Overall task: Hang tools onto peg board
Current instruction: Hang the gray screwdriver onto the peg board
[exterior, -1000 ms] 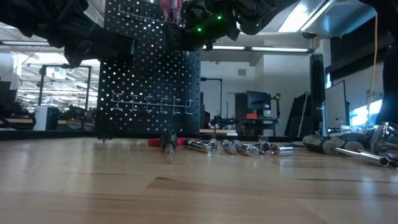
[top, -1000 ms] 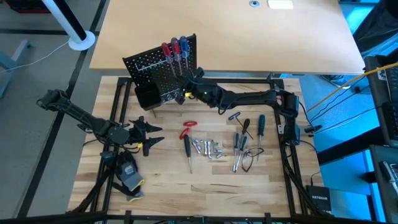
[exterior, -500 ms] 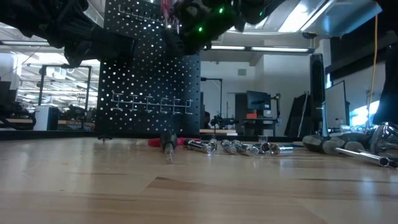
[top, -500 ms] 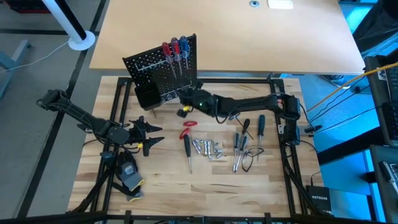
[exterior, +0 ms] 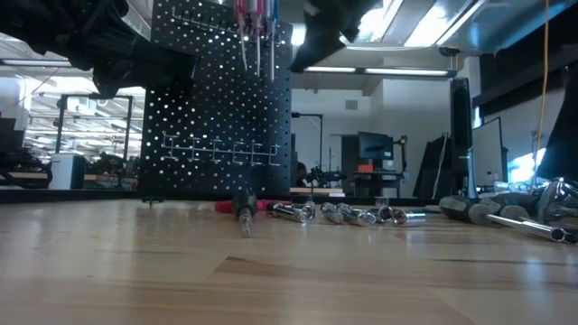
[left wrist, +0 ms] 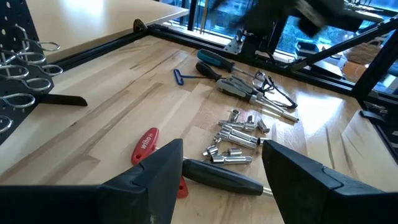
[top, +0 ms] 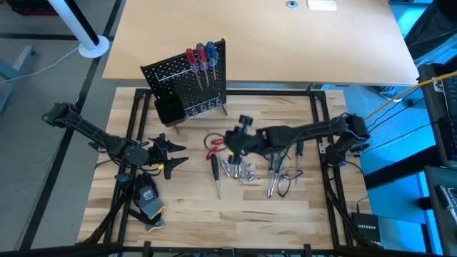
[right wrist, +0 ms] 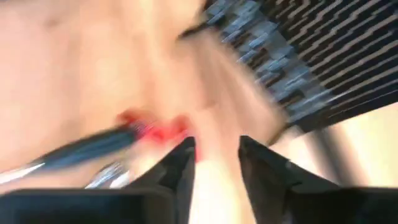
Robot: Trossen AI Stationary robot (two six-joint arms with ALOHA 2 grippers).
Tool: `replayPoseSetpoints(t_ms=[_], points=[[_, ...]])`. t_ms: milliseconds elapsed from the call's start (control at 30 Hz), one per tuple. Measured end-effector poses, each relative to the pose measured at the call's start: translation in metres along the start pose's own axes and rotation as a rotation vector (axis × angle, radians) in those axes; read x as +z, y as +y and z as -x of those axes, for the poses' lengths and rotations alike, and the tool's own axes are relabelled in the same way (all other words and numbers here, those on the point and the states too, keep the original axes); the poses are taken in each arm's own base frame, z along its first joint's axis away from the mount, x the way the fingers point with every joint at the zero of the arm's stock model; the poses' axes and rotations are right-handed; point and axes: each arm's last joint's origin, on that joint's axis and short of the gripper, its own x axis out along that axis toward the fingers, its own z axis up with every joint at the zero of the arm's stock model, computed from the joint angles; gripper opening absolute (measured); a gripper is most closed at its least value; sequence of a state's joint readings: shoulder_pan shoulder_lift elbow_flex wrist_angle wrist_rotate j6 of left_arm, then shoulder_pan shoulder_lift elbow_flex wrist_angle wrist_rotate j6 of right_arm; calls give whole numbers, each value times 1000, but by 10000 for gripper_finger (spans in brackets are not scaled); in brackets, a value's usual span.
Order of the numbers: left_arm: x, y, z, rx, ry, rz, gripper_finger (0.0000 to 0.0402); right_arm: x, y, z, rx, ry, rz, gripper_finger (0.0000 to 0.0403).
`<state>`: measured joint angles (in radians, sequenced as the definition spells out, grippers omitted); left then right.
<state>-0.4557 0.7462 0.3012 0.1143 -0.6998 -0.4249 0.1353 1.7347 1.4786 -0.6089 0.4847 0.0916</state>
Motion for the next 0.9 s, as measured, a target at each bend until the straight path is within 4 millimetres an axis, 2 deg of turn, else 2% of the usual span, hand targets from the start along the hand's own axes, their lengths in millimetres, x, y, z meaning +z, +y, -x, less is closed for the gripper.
replayPoseSetpoints(t_ms=[133,267,533,900], points=[[0,0,0,0,0,13,210,-9,23,-5,177,90,-108,177],[0,0,0,0,0,13,210,-20,53,-22,225,143,-88,199],[-1,0,0,-1,8,6,210,-39,92,-51,261,206,-114,197],[-16,-13,6,-63,98,62,210,-61,139,-62,315,286,-285,195]])
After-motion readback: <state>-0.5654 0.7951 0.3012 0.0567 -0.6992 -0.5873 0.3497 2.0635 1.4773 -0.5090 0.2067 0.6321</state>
